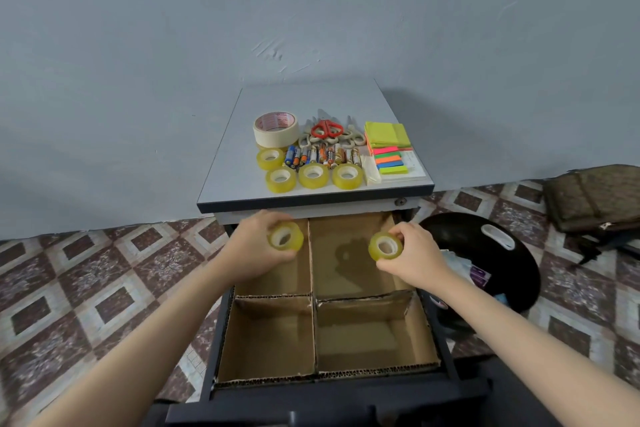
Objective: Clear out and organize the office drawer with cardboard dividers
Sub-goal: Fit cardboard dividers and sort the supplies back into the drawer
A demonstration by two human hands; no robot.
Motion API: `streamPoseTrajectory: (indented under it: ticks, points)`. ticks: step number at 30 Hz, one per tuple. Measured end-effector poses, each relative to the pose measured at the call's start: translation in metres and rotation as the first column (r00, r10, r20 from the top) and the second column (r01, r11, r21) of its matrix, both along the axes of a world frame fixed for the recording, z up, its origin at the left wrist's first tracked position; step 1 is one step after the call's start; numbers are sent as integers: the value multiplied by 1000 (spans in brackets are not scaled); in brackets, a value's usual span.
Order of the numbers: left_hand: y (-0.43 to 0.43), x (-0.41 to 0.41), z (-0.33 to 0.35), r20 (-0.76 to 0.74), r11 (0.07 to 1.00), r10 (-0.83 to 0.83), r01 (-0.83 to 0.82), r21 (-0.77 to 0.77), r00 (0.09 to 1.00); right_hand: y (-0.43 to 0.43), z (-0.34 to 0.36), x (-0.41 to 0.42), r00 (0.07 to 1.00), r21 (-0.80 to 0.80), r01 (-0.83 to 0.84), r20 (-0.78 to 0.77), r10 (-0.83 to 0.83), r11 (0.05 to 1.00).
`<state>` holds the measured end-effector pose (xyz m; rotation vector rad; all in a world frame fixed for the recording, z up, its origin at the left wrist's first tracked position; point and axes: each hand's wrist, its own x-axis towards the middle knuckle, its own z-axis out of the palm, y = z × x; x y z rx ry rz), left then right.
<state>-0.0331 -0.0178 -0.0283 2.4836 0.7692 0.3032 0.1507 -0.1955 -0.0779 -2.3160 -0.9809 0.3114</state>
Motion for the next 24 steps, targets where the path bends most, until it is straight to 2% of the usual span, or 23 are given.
streamPoseTrajectory:
  ticks: [11, 17, 24]
  points:
    - [-25, 73, -56, -231, 988, -152, 157, 2, 961, -9, -16, 20, 999, -21, 1, -54, -3, 1000]
    - [-27, 119, -93, -342, 994, -106, 106, -20, 934, -19, -28, 24, 999, -51, -14, -30, 12, 999]
    - [-20, 151, -130, -308, 995, -90, 71, -72, 947, -24, -37, 28, 998, 16, -32, -47, 33, 999]
